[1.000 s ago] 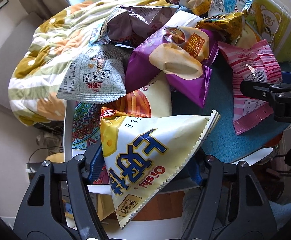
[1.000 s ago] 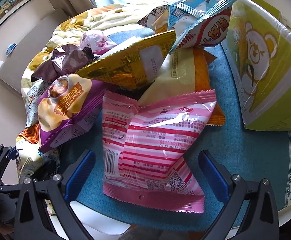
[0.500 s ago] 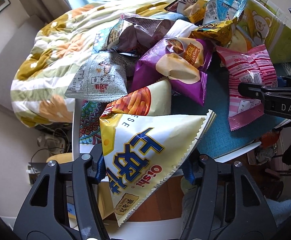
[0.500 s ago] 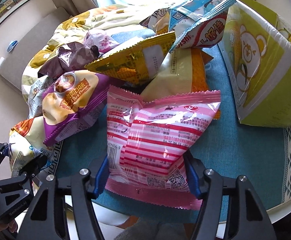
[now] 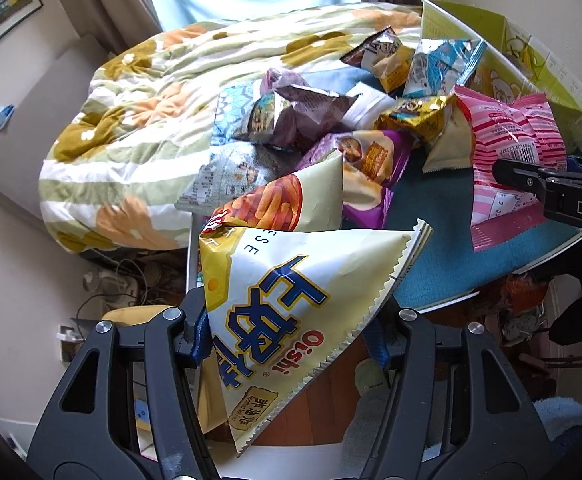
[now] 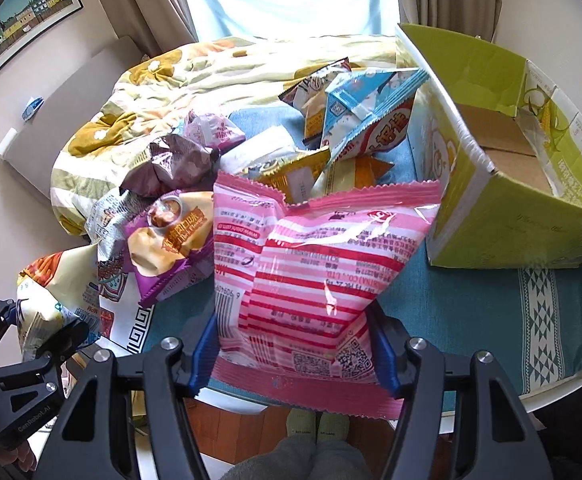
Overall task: Organize snacks
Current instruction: 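Carry both bags over the cardboard box and open both tools to drop them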
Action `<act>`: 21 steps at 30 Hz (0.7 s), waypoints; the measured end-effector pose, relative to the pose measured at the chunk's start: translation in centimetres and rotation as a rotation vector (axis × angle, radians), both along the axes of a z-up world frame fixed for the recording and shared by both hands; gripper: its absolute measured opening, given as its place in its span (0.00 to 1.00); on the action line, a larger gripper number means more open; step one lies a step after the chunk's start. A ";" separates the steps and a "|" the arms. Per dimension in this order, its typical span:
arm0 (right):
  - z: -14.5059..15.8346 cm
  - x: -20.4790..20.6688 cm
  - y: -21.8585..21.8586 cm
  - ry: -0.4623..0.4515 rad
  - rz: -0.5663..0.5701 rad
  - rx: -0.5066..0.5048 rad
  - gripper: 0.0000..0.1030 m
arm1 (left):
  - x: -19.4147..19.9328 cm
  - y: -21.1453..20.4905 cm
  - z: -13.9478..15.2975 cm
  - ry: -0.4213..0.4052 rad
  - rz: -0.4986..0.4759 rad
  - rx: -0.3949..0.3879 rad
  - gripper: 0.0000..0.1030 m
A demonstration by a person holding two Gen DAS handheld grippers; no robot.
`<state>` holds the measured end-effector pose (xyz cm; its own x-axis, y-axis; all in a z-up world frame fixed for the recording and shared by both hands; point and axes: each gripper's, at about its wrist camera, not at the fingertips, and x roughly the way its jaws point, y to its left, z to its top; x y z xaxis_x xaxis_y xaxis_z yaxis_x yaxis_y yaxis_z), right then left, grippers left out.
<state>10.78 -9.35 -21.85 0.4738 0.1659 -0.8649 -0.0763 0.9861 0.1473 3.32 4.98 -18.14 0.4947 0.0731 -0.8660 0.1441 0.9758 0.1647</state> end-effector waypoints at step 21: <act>12.5 6.6 -17.6 -0.194 -0.089 -0.031 0.58 | 16.4 -20.8 12.9 -0.214 -0.161 -0.093 0.54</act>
